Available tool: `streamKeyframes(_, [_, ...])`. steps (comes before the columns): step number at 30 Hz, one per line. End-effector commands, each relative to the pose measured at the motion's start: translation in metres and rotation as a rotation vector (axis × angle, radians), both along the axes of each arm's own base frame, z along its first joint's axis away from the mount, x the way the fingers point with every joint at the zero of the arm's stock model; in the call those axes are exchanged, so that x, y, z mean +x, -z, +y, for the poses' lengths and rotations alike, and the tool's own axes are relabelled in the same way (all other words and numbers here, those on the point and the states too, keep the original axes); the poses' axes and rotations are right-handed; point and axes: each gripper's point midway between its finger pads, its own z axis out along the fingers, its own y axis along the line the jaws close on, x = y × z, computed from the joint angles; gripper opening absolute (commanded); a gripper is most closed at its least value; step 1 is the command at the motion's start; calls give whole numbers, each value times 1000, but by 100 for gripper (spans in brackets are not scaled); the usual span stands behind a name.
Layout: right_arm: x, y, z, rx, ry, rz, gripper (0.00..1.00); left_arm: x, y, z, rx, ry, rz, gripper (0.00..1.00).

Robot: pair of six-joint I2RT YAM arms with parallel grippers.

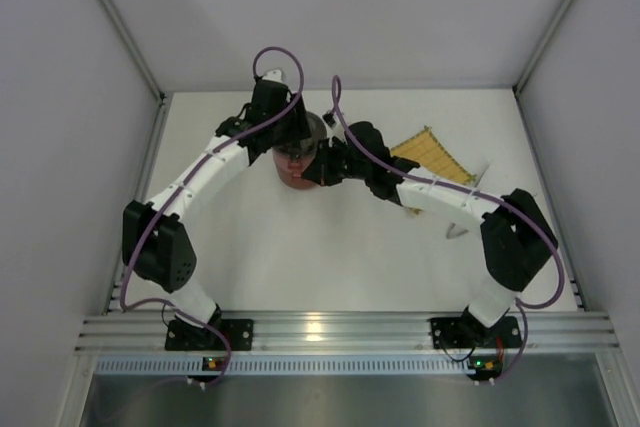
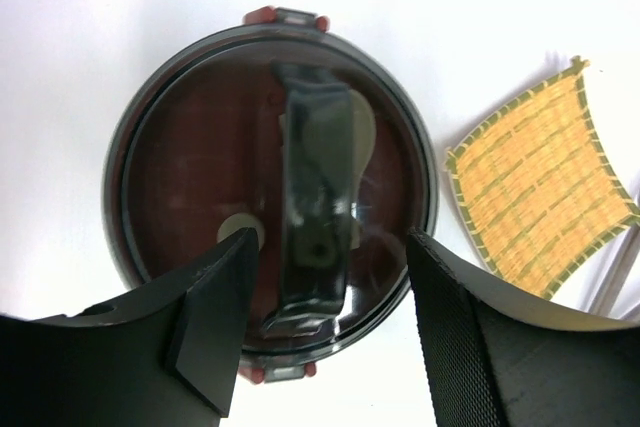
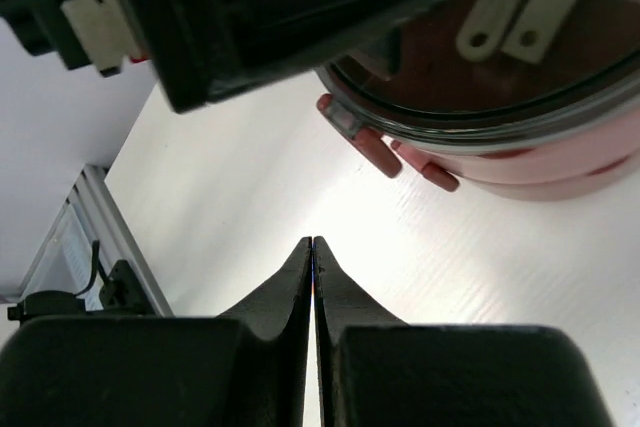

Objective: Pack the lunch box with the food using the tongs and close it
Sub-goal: Close the fastener on the packing box.

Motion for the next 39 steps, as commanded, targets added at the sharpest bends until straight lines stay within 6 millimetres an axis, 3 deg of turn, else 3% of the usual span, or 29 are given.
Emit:
streamKeyframes(1, [3,-24,-17,-5,54,-44,0,-51,76,45,186,-89,279,68])
streamKeyframes(7, [-5,-34,-27,-26,55,-49,0,-38,37,51,165,-154,172,73])
streamKeyframes(15, [-3,-52,-42,-52,98,-94,5,-39,16,70,142,-285,98,73])
streamKeyframes(16, [-2,-54,-43,-53,104,-102,5,-38,2,72,111,-300,50,73])
streamKeyframes(21, [28,-75,-57,-38,160,-130,10,-46,-20,78,41,-348,-19,72])
streamKeyframes(22, [34,-78,-58,-38,166,-133,11,-44,-34,77,12,-341,-67,75])
streamKeyframes(23, [43,-92,-60,-23,170,-154,11,-44,-36,77,11,-334,-75,75])
streamKeyframes(24, [49,-82,-59,-44,172,-127,10,-41,-41,75,11,-331,-82,75])
streamKeyframes(26, [58,-92,-60,-32,176,-144,10,-42,-38,74,41,-316,-47,75])
streamKeyframes(32, [98,-89,-60,-41,212,-132,12,-46,-39,74,-6,-345,-53,74])
streamKeyframes(34, [112,-89,-59,-35,225,-142,13,-54,-49,84,-50,-414,-80,74])
streamKeyframes(35, [127,-88,-57,-29,231,-147,13,-60,-41,88,-49,-433,-74,74])
streamKeyframes(37, [143,-86,-53,-24,235,-151,14,-69,-56,99,-96,-487,-128,71])
streamKeyframes(39, [168,-82,-49,-12,240,-152,14,-82,-51,103,-106,-508,-100,67])
